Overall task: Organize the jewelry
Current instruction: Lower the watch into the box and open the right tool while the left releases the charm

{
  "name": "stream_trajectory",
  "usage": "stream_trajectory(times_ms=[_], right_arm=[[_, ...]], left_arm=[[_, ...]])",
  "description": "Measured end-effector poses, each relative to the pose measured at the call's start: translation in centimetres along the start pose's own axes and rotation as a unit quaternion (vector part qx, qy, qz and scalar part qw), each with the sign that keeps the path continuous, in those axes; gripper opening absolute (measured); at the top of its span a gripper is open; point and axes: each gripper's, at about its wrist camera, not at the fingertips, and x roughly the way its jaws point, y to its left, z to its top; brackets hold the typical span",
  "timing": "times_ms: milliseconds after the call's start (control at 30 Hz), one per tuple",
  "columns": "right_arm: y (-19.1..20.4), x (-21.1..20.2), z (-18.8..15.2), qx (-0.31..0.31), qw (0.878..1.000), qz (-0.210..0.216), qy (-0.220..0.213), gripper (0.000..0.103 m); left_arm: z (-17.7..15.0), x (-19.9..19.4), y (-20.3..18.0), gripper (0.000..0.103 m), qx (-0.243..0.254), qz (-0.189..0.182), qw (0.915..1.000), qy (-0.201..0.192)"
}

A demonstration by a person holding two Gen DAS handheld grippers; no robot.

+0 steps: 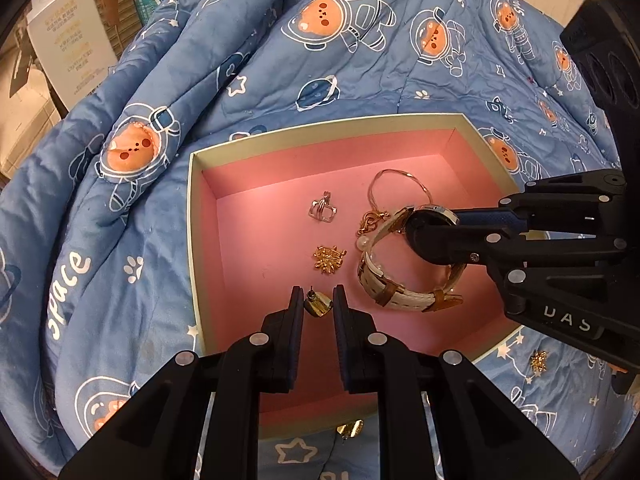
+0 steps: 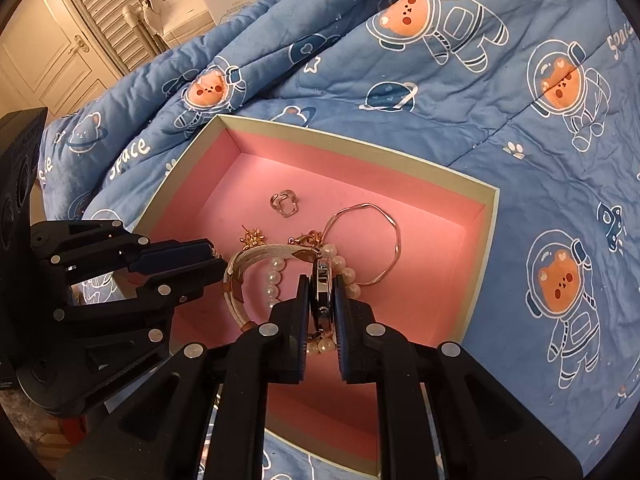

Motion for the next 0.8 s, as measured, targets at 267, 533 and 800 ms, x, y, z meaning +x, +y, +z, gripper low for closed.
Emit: stream_trajectory(times_ms=[267, 533, 800], right_arm=[[0.5, 0.0, 0.2, -0.028, 0.999, -0.042, -0.014, 0.012], [0.5, -0.1, -0.1, -0.045, 0.997, -0.054, -0.024, 0.012], [0.7, -0.3, 0.0, -0.052, 0.997, -0.055, -0.033, 0.014]], left_arm=[[0.4, 0.1, -1.2, 0.015, 0.027, 0.003, 0.9996, -0.003], [0.5, 0.4, -1.3, 0.023, 0.023, 0.007, 0.9997, -0.007], [0.3, -0.7, -1.4, 0.051, 0.050, 0.035, 0.9979, -0.023]])
